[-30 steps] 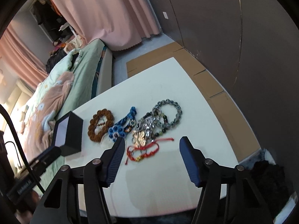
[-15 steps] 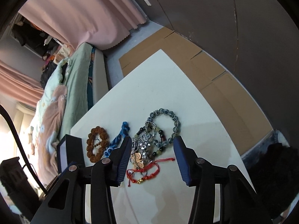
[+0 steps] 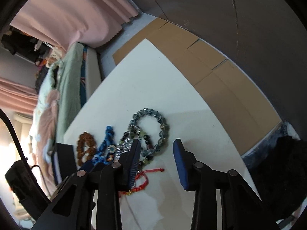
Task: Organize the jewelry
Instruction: 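Close the left tool on the blue flower bracelet while the right tool grasps the grey beaded bracelet, then carry both bracelets over the black box and open both tools to drop them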
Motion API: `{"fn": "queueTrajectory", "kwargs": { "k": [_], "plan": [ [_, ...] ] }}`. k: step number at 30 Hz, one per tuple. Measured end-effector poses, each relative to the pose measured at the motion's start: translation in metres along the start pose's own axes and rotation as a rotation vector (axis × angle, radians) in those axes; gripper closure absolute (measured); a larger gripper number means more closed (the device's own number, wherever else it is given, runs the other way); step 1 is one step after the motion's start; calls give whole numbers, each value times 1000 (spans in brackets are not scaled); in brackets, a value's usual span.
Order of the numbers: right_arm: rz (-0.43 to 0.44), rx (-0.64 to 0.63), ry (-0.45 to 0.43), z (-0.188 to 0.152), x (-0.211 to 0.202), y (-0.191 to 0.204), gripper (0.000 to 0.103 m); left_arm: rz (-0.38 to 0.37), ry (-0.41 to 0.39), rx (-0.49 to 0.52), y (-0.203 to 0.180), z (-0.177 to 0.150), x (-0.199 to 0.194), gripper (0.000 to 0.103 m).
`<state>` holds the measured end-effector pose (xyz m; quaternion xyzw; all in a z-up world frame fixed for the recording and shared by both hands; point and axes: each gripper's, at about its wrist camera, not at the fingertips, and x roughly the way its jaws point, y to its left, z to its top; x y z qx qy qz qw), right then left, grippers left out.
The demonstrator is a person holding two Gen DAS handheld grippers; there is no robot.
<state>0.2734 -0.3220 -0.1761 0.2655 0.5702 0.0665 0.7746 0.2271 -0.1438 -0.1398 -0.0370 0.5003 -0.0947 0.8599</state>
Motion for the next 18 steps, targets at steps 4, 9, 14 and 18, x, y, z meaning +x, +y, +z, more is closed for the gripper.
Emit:
{"fn": "queueTrajectory", "kwargs": {
  "k": [4, 9, 14, 18],
  "plan": [
    [-60, -35, -9, 2, 6, 8, 66, 27, 2, 9, 2, 0, 6, 56],
    [-155, -103, -20, 3, 16, 21, 66, 56, 13, 26, 4, -1, 9, 74],
    [-263, -161, -48, 1, 16, 26, 91, 14, -28, -13, 15, 1, -14, 75],
    [-131, -81, -34, 6, 7, 9, 92, -9, -81, -32, 22, 5, -46, 75]
  ]
}}
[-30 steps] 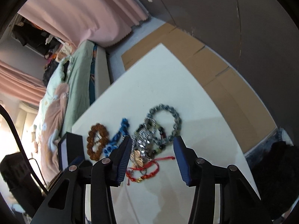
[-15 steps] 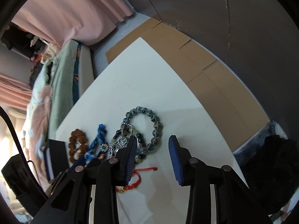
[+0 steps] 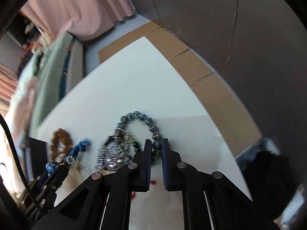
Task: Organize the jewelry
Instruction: 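Carry both bracelets over the black box and open both tools to drop them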
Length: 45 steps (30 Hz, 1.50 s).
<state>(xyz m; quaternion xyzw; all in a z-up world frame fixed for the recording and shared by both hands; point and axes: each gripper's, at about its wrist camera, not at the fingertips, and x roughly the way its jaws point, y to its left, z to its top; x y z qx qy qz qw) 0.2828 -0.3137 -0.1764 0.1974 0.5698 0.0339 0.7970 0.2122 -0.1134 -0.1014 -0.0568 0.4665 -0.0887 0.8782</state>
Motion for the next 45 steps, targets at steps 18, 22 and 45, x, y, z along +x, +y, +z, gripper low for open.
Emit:
{"fn": "queueTrajectory", "kwargs": {
  "k": [18, 22, 45],
  "plan": [
    [448, -68, -117, -9, -50, 40, 92, 81, -185, -145, 74, 16, -99, 75],
    [504, -123, -116, -13, -52, 64, 92, 113, -195, -184, 95, 16, -106, 75],
    [674, -490, -25, -48, -43, 236, 92, 245, -242, -401, 179, -21, -151, 39]
  ]
}}
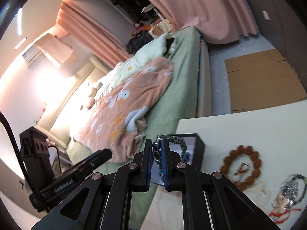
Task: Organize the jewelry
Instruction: 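Carry both bracelets over the black box and open both tools to drop them, then close the left tool on the white mesh pouch while the right tool grasps the silver charm bracelet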
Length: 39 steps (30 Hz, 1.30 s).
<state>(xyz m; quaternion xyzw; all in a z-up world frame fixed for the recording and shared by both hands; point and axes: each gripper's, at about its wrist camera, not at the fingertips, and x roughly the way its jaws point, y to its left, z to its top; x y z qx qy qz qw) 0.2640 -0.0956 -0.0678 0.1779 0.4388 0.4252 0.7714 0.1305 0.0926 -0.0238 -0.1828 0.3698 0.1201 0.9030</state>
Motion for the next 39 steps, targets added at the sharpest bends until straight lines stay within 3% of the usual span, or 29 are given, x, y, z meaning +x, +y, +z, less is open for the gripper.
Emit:
{"fn": "queueTrajectory", "kwargs": {
  "k": [2, 4, 7, 19, 31, 39],
  "plan": [
    [24, -8, 34, 0, 13, 6, 89, 9, 4, -6, 3, -1, -2, 39],
    [22, -15, 96, -3, 24, 7, 69, 10, 7, -8, 4, -2, -4, 39],
    [-12, -12, 89, -8, 15, 3, 55, 3, 5, -5, 0, -4, -7, 39],
    [-233, 122, -11, -16, -81, -64, 48, -102, 50, 69, -59, -23, 2, 39],
    [-309, 274, -43, -40, -128, -105, 48, -182, 107, 165, -115, -41, 14, 39],
    [-351, 390, -1, -59, -134, -135, 48, -209, 179, 217, -150, -68, 35, 39]
  ]
}}
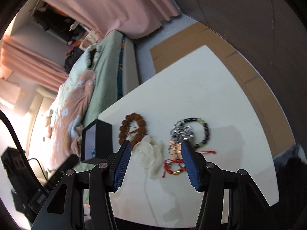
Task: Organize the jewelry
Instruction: 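Close the left tool on the white mesh pouch while the right tool grasps the silver charm bracelet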
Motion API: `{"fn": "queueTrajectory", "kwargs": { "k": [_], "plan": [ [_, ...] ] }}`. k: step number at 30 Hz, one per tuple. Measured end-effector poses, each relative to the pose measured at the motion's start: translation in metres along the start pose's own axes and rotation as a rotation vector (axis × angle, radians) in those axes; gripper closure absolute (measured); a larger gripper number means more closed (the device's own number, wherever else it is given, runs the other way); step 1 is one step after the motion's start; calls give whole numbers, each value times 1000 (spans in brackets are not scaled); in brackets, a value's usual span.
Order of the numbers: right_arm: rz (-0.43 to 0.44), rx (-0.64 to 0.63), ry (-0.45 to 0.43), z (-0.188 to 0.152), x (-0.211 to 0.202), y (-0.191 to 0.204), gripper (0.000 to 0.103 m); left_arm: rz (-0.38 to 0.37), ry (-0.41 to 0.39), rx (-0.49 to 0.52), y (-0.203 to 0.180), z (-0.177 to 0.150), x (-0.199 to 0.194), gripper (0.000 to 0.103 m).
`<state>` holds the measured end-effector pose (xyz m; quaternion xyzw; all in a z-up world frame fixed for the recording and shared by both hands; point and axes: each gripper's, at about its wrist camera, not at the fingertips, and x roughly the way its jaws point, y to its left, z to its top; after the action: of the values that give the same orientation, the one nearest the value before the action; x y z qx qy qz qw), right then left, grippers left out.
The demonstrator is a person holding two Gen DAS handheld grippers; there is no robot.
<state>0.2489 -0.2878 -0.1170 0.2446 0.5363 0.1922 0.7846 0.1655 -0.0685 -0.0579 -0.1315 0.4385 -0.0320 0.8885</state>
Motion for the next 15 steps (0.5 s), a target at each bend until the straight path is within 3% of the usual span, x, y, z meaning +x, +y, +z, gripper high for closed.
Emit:
{"fn": "queueTrajectory", "kwargs": {
  "k": [7, 15],
  "plan": [
    [-42, 67, 32, 3, 3, -31, 48, -3, 71, 9, -14, -11, 35, 42],
    [-66, 53, 74, 6, 16, -39, 49, 21, 131, 0, -20, -25, 73, 43]
  ]
}}
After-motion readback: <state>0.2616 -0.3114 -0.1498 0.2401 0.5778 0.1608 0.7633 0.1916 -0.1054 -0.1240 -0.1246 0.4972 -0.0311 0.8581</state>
